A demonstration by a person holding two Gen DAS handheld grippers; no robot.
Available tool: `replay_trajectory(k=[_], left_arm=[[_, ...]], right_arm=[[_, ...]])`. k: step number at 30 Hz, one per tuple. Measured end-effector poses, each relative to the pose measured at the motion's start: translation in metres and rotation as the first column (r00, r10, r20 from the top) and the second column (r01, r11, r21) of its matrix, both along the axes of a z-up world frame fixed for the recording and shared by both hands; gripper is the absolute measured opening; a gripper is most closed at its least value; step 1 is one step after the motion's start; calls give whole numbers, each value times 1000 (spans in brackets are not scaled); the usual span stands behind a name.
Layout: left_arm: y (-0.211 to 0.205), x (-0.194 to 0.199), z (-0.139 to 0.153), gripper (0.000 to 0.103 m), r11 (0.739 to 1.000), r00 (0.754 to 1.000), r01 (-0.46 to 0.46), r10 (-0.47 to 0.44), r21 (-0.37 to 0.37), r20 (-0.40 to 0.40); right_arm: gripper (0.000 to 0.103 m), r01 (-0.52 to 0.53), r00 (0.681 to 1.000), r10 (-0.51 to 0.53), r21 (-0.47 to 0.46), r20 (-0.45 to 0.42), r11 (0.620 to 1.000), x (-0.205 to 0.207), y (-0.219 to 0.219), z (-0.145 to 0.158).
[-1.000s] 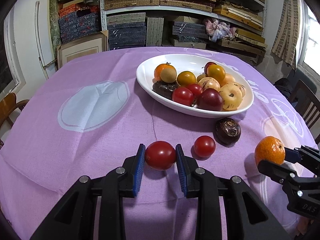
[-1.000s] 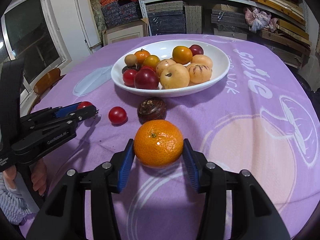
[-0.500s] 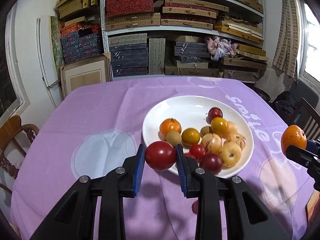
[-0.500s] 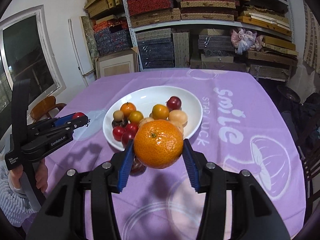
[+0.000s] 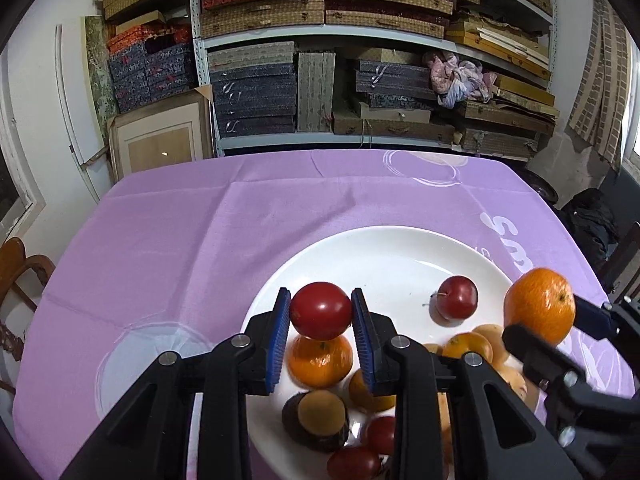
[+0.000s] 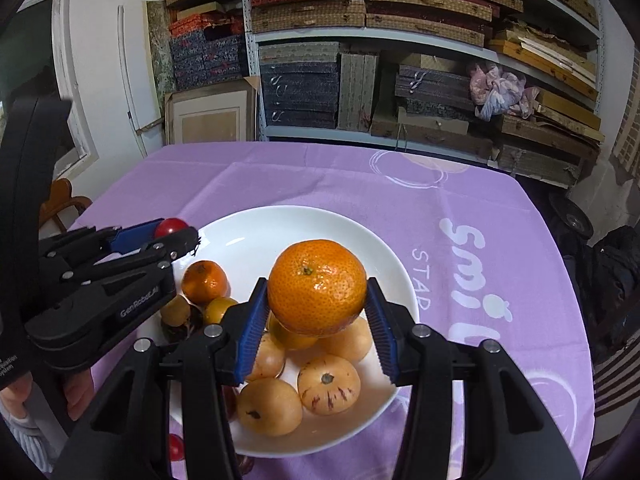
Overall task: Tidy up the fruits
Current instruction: 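Carry both fruits onto the white plate and open both grippers, then withdraw both open grippers from the plate toward the last fruits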
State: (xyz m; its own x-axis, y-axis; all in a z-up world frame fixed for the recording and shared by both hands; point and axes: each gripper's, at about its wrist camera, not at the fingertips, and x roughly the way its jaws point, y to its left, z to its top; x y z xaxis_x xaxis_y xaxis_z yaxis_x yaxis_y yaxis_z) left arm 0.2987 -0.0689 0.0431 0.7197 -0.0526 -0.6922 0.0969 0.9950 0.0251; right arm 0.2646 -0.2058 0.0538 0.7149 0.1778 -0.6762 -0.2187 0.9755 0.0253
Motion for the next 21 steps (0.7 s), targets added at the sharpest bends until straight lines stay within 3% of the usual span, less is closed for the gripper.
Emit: replay_trajectory(k=[9, 13, 16, 18, 21], left_arm=[[-10, 52, -28, 31, 999, 993, 48, -47, 2, -107], [-8, 63, -37, 31, 999, 988, 50, -51, -7, -147], [-9, 64, -38, 33, 999, 990, 47, -46, 4, -134], [-9, 62, -37, 40, 999, 991, 42, -41, 12, -127], [-4, 56, -27, 44, 1000, 994, 27, -27, -2, -105]], right_arm=[[47, -112, 994, 110, -109, -22, 988, 38, 32, -28], [48, -127, 990, 120, -91, -77, 988, 60, 35, -36], [48, -127, 989, 121, -76, -89, 989, 66, 35, -37], [49, -123, 990, 117, -79, -78, 989, 66, 34, -36], [49, -109, 993, 106, -55, -52, 992, 61, 26, -27]])
